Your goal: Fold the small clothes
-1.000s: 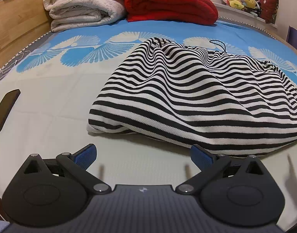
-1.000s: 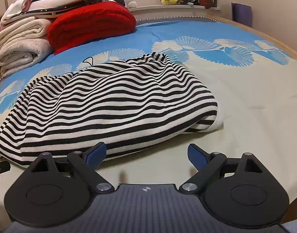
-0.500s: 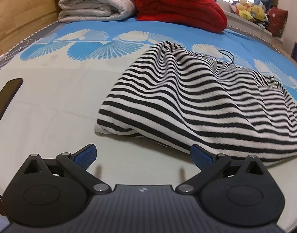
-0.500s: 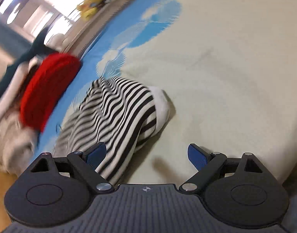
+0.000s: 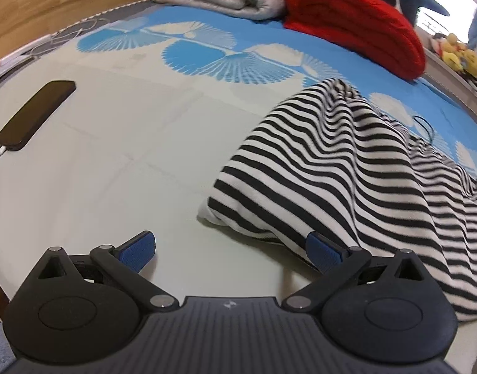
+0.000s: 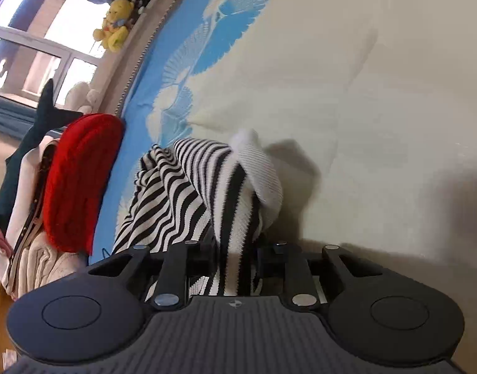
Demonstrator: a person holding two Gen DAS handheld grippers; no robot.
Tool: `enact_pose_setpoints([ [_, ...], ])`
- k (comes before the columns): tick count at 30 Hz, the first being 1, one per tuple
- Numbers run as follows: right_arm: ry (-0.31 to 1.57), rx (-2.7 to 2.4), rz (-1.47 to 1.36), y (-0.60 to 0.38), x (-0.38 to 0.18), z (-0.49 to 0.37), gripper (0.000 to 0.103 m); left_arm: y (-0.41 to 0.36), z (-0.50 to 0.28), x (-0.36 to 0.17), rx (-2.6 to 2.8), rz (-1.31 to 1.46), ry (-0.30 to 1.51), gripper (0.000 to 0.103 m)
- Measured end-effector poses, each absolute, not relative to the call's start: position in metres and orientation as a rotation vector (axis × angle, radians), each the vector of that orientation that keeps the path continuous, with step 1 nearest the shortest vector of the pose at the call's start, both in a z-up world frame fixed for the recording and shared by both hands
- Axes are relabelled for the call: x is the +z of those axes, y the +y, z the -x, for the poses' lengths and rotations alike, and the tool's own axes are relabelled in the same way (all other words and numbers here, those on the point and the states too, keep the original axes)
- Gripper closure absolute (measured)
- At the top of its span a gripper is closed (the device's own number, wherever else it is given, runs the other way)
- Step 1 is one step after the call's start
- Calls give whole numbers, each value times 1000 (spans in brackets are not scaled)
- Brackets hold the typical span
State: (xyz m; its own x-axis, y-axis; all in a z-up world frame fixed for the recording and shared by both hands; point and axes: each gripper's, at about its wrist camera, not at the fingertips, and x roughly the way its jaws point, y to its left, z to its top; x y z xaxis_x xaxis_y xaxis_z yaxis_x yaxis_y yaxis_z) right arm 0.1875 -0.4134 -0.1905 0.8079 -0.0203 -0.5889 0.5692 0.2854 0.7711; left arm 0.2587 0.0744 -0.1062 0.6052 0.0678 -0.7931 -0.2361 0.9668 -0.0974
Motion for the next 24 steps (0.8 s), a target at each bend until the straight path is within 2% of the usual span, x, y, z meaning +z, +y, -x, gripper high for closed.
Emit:
enact_pose_setpoints([
  [10,451,-553,-1155,-440,-156,-159,85,84,-266,-110,280,175,926,0],
  [16,533,-693,-1092,-444,-170,-164,85,90,-270,-125,310,127,1007,0],
  [19,512,-694,-904,-424,-143,-183,85,89,-270,-132,312,133,1039,0],
  [24,360,-469,-374,-319,-59,-234,85,96,-267,-127,290,194,1034,0],
])
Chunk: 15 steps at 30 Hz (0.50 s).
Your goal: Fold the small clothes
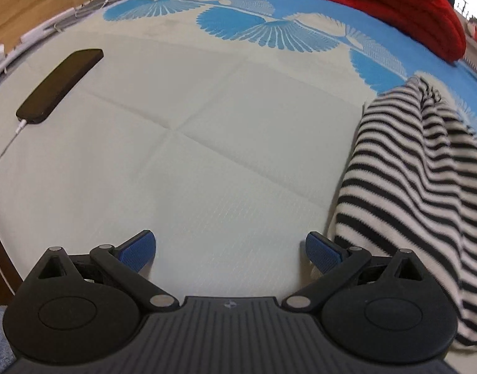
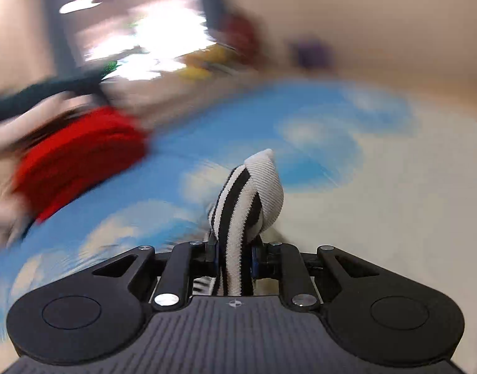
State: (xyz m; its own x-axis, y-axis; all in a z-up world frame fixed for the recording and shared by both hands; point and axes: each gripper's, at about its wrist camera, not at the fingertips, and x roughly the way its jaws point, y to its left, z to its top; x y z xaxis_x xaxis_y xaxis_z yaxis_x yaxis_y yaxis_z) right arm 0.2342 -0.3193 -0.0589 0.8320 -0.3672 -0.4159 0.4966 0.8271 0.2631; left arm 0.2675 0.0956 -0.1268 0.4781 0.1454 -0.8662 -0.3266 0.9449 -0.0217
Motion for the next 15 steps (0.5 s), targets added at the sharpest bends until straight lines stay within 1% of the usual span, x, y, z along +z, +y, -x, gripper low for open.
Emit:
enact_pose_setpoints([
  [3,289,-245,-72,-217,-36,-257,85,109,-267,-121,305,259,1020,0],
  [5,272,-94,106,-152,-44,-257,85,120,-266,-116,327,296,1005,0],
  [8,298,144,335,-68,-90,-235,85,133,-262,-109,363,335,979,0],
  [10,372,270,438,-30,-129,-220,85,140,-262,-109,373,349,979,0],
  [12,469,341,496,-5,-162,-215,85,143,-260,-109,371,346,983,0],
  [14,462,330,517,2,-178,-210,84,144,-259,-109,361,337,984,0],
  [15,451,324,511,2,-177,-210,81,144,-258,-109,356,334,983,0],
])
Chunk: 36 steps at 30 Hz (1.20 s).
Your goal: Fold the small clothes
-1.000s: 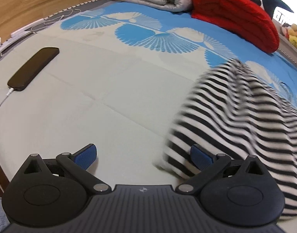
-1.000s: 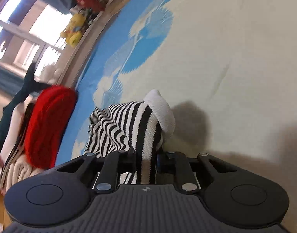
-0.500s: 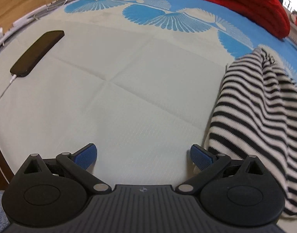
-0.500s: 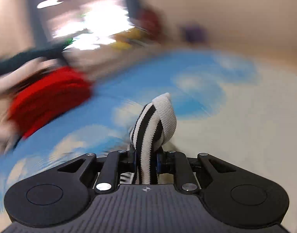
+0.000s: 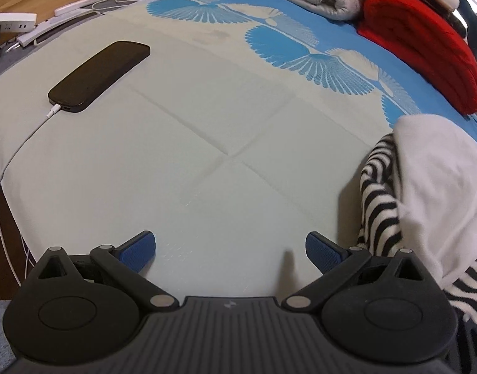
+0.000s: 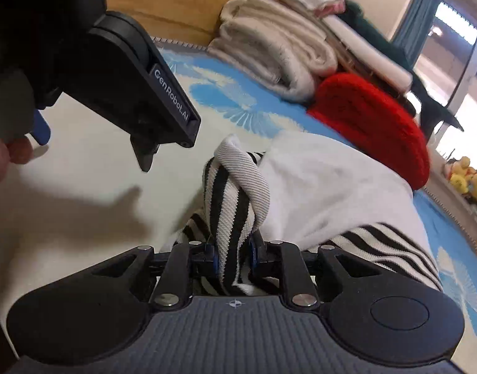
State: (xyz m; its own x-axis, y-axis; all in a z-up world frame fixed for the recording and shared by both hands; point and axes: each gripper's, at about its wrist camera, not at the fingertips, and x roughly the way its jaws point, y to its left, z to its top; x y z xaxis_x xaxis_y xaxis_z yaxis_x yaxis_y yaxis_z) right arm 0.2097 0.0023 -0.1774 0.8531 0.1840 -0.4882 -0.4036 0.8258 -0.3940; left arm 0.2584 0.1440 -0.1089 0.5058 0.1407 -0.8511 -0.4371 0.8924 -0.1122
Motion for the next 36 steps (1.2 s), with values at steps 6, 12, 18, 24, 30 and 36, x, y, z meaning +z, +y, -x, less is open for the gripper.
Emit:
enact_pose_setpoints([
  [6,504,483,306,-15,-155,-203,37,149,-257,-108,332,372,974,0],
  [12,526,611,251,-46,-121,-184,44,143,-250,-93,211,401,888,0],
  [18,505,212,129,-141,-85,-182,69,111,-244,-82,-73,427,858,0],
  [24,700,111,89,-163,-151,-183,71,50,-255,-118,-12,125,1017,0],
  [30,662,144,164,-151,-131,-159,71,43,-249,-117,23,112,984,0],
  [36,715,155,72,-166,-145,-175,71,38,-246,-115,30,71,966,0],
])
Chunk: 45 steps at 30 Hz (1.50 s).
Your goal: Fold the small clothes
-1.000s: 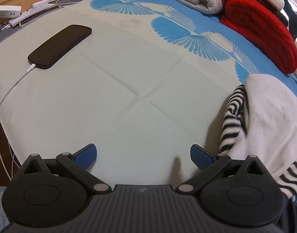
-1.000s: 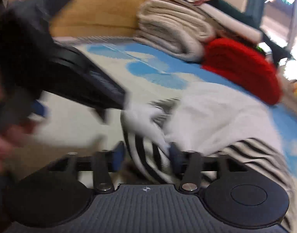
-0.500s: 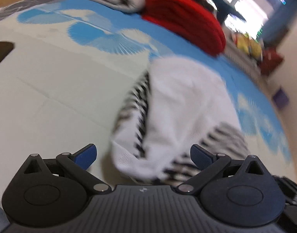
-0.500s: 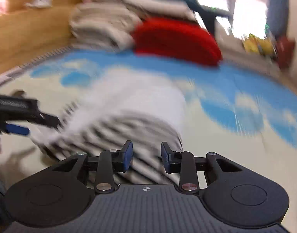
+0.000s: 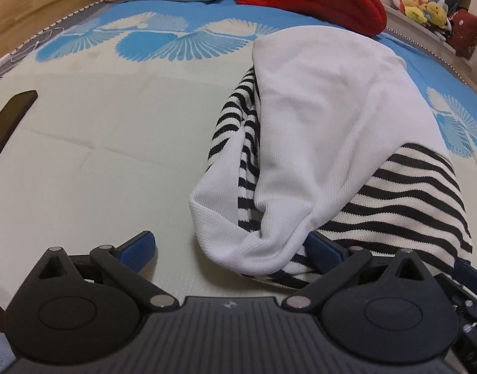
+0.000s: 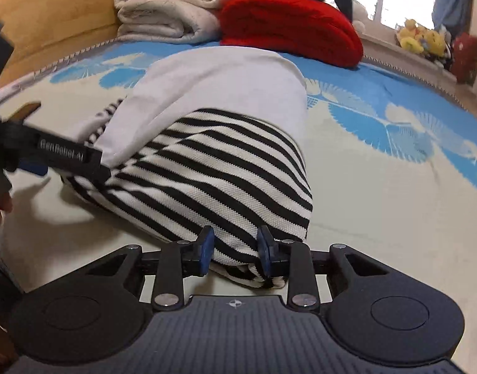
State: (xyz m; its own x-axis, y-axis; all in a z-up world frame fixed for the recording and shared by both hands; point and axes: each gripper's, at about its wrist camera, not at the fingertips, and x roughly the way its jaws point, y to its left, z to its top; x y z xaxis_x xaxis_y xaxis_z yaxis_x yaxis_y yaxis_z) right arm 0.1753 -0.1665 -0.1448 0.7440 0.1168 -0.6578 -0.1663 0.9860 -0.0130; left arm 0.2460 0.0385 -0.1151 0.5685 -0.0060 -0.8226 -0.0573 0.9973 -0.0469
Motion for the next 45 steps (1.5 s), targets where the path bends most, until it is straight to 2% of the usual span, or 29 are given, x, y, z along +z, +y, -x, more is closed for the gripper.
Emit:
enact_pose_setpoints([
  [5,711,125,-20,-174,-127,-174,72,41,-244,-113,29,58,944,0],
  [9,664,84,12,-173,-124,-168,71,40,-242,-112,27,50,939,0],
  [13,935,53,-13,-176,-166,-188,69,44,-242,-111,26,71,941,0],
  [16,905,34,-106,-187,-142,-182,69,48,-230,-105,-27,111,899,0],
  [20,847,22,-88,-191,-105,-171,58,46,-214,-96,-86,115,881,0],
  [24,835,28,-49,-188,-88,-161,57,48,-200,-89,-72,148,891,0],
  [38,820,66,-29,-191,-85,-178,57,45,-191,-82,-30,193,920,0],
  [45,843,78,-34,-186,-106,-211,57,41,-208,-98,5,196,958,0],
])
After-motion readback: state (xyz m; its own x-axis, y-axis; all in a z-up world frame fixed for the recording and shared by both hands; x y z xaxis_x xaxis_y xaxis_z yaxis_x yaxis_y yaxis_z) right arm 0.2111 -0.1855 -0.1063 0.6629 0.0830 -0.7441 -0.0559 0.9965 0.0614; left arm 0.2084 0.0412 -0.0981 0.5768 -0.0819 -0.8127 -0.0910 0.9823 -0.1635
